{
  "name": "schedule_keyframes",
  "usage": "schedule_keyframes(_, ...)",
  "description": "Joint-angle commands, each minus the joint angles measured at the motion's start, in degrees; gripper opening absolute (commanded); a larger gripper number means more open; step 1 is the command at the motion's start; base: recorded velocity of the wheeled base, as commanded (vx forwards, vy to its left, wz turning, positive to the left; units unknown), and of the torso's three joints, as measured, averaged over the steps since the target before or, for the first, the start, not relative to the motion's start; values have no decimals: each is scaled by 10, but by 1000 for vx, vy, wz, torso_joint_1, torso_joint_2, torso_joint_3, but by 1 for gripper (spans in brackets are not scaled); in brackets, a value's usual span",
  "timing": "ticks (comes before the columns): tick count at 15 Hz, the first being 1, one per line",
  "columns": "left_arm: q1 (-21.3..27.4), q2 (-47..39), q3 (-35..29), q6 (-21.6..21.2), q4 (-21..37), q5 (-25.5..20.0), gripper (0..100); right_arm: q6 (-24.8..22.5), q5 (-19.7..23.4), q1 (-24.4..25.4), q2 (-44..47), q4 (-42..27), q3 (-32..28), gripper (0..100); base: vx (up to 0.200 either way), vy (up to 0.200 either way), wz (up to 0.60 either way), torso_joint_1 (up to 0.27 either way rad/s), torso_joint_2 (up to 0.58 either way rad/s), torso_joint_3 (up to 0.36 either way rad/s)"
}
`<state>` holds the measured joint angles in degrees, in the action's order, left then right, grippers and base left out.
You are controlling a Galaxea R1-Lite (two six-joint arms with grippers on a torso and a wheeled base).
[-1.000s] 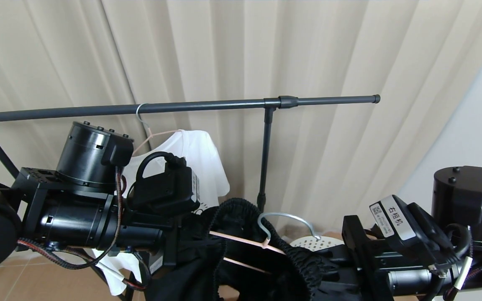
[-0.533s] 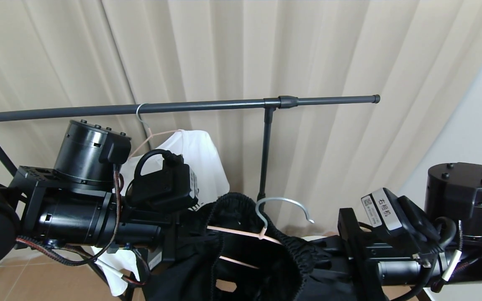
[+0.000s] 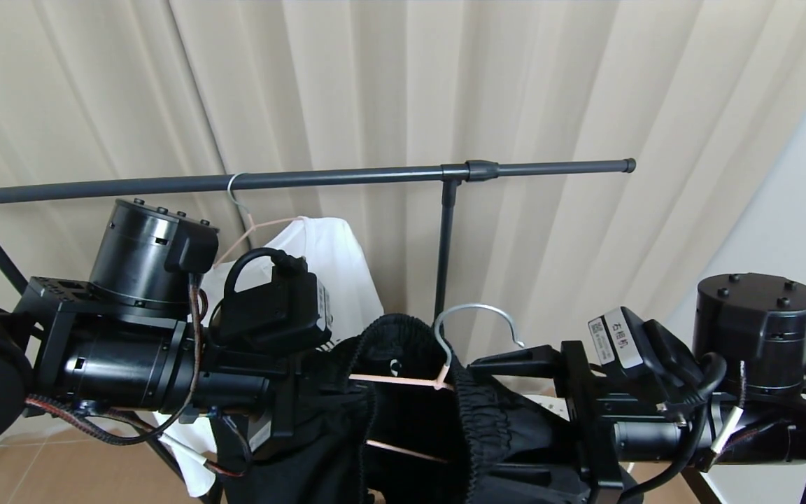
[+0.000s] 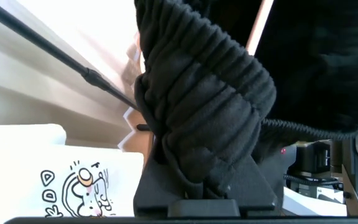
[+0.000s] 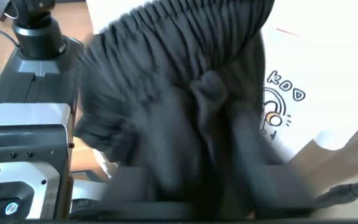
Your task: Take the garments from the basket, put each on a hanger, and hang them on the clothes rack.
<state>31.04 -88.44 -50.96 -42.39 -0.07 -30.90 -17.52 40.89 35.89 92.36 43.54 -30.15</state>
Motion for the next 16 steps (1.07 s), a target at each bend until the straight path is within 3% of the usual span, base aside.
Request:
schedule_keyframes(1,-2,2,1,0,0,3,0,-1,1,-15,3,-1,0,100,0,0,0,0,0,0)
schedule_keyframes(7,-20,10,-1,3,1,9,0,-1,3,-38,-3,0,-2,100,0,0,0,0,0,0)
schedule_keyframes(11,-52,23,1,17,1,9,0,-1,55,-67,-7,0,-5,100,0,0,0,0,0,0)
schedule_keyframes(14,-53,42,1,49,1,9,0,1,60,-96,11,0,-21,100,0,0,0,0,0,0)
schedule_keyframes(16,-68,55,3,49,2,9,0,1,89,-124,13,0,-25,100,0,0,0,0,0,0)
